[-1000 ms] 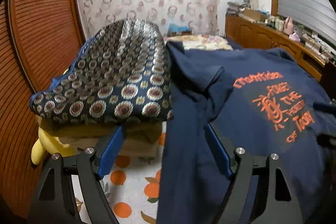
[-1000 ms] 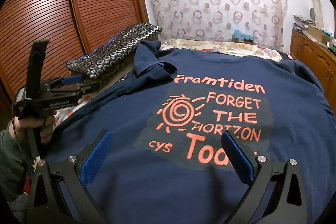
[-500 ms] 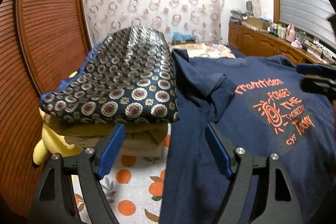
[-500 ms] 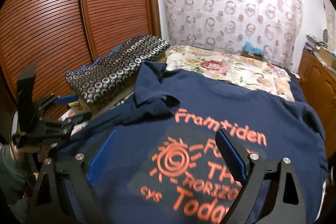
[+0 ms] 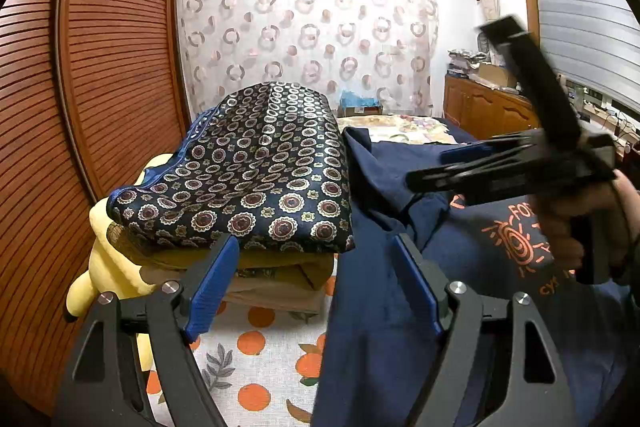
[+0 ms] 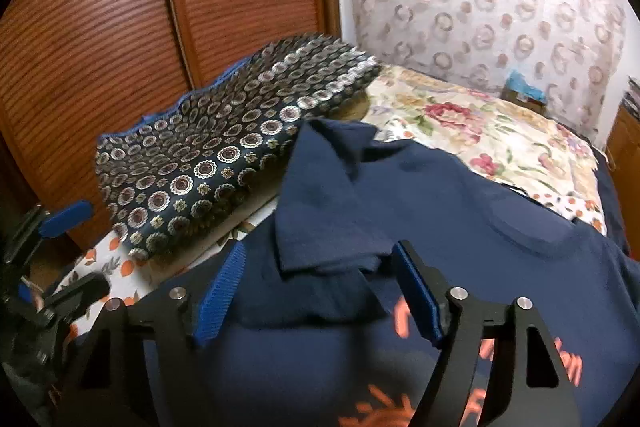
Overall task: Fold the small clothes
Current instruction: 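Grasp the other sleeve with the right tool and fold it onto the shirt back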
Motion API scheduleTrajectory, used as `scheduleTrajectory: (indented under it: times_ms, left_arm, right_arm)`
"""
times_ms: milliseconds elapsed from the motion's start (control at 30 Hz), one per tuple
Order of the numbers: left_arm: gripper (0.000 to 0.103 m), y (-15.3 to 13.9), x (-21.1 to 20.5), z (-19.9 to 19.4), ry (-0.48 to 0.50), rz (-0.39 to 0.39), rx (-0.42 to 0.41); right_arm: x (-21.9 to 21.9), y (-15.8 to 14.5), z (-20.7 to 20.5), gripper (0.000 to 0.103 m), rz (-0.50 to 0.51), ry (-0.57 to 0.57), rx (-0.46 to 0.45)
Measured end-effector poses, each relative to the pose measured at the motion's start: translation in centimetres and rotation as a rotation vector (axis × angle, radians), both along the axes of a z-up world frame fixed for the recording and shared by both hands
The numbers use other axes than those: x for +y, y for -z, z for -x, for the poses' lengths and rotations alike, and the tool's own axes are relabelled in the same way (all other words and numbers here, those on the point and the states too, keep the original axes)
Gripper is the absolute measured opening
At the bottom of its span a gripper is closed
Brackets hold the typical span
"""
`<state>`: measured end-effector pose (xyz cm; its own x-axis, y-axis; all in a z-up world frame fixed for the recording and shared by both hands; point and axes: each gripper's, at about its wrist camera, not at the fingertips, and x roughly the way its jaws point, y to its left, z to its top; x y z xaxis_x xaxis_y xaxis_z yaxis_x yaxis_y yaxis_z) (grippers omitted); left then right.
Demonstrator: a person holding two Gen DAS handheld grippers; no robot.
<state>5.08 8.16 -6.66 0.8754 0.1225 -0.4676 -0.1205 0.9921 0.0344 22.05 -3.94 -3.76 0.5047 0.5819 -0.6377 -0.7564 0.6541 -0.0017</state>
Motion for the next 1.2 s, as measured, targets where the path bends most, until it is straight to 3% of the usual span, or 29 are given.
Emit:
scheduleTrajectory:
  times_ms: [267, 333, 467, 633, 833, 867, 967, 1000, 1100, 1200]
  left_arm:
    - [0.079, 0.1, -0.1, 0.0, -0.001, 0.000, 0.000]
    - [0.079, 0.1, -0.1, 0.1, 0.000, 0.001, -0.003]
    - [0.079, 0.1, -0.2, 0.1, 0.003, 0.000, -0.005]
    - [0.079, 0.1, -0.1, -0.1, 0.000, -0.001, 0.005]
    - [0.079, 0.1, -0.1, -0.1, 0.000, 0.002, 0.011]
    - [0.079, 0.1, -0.1, -0.2, 0.000, 0.002, 0.012]
    - [0.079, 0.1, -0.1, -0.2, -0.001, 0.002, 0.015]
    - [0.079, 0.1, -0.1, -0.2, -0.001, 0.002, 0.015]
    - [0.079, 0.1, 0.0, -0.2, -0.004, 0.004, 0.012]
    - [0.079, 0.1, 0.0, -0.2, -0.005, 0.006, 0.014]
  right_arm:
    - [3.8, 1.1, -2.0, 0.071, 0.134, -0.038, -0.025]
    - [4.3, 1.6, -2.8, 0.060, 0.171, -0.025, -0.022]
    - [3.9, 1.7, -4.4, 0.012, 0.173, -0.024, 0.001]
    - [1.4, -0.6, -6.1, 0.008, 0.092, 0.025, -0.031]
    - [-2.8, -2.6, -9.6, 0.008, 0.019, 0.237, -0.016]
    - [-3.4, -2.6, -10.0, 0.015, 0.021, 0.265, -0.018]
    - [-4.4, -2.5, -10.5, 0.055, 0.051, 0.320, -0.046]
    - [-4.8, -2.5, -10.5, 0.062, 0.053, 0.325, -0.049]
    - [-5.4, -2.4, -9.4, 0.064, 0.050, 0.319, -0.046]
    - [-5.2, -1.7, -7.0, 0.064, 0.050, 0.234, -0.012]
